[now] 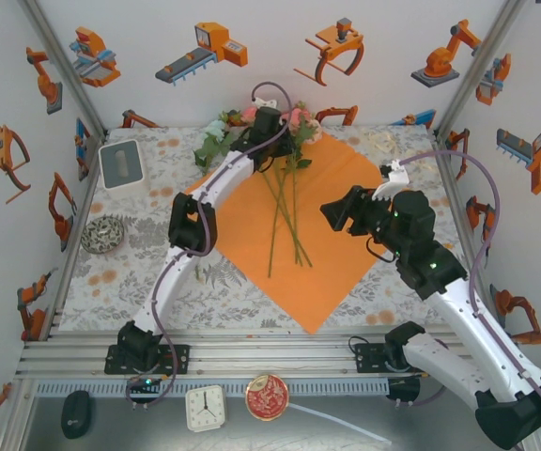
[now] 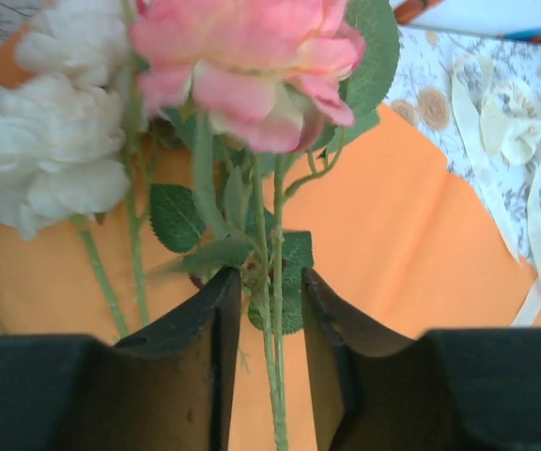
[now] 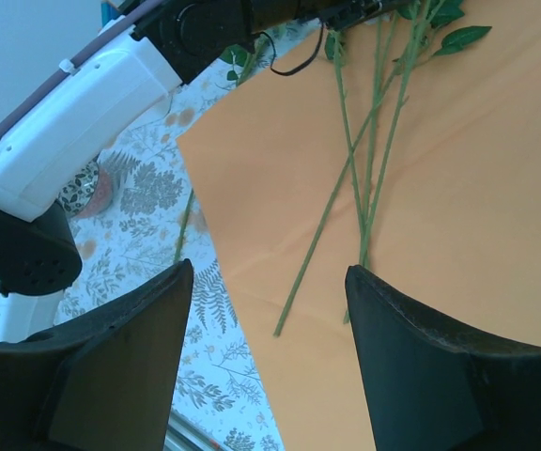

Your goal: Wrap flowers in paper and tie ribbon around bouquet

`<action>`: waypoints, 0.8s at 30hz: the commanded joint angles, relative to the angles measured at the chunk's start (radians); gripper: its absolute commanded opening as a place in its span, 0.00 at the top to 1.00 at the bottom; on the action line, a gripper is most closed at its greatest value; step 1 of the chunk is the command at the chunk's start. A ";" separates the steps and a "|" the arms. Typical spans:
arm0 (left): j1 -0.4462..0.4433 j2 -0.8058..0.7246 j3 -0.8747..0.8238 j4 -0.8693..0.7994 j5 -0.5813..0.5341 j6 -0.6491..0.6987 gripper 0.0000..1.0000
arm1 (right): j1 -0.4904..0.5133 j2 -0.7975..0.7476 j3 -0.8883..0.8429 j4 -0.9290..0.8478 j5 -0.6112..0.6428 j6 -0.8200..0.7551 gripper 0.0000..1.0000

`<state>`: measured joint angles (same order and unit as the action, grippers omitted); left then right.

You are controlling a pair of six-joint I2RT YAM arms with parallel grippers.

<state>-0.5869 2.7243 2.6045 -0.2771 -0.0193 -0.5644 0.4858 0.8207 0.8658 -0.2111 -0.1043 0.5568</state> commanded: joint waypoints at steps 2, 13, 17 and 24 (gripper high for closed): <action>-0.005 -0.126 -0.003 0.006 -0.035 0.116 0.63 | 0.002 -0.003 0.006 -0.011 0.026 -0.007 0.39; 0.081 -0.872 -0.825 0.156 -0.148 0.336 0.54 | 0.002 0.014 0.015 -0.017 0.015 0.025 0.40; 0.227 -1.058 -1.049 0.070 -0.099 0.411 0.54 | 0.002 0.028 0.006 0.003 0.002 0.030 0.40; 0.387 -0.938 -1.009 -0.112 -0.035 0.521 0.56 | 0.004 0.078 0.013 0.037 -0.044 0.056 0.40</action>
<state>-0.2070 1.6852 1.5871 -0.2615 -0.1074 -0.1287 0.4862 0.8894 0.8658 -0.2127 -0.1181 0.5877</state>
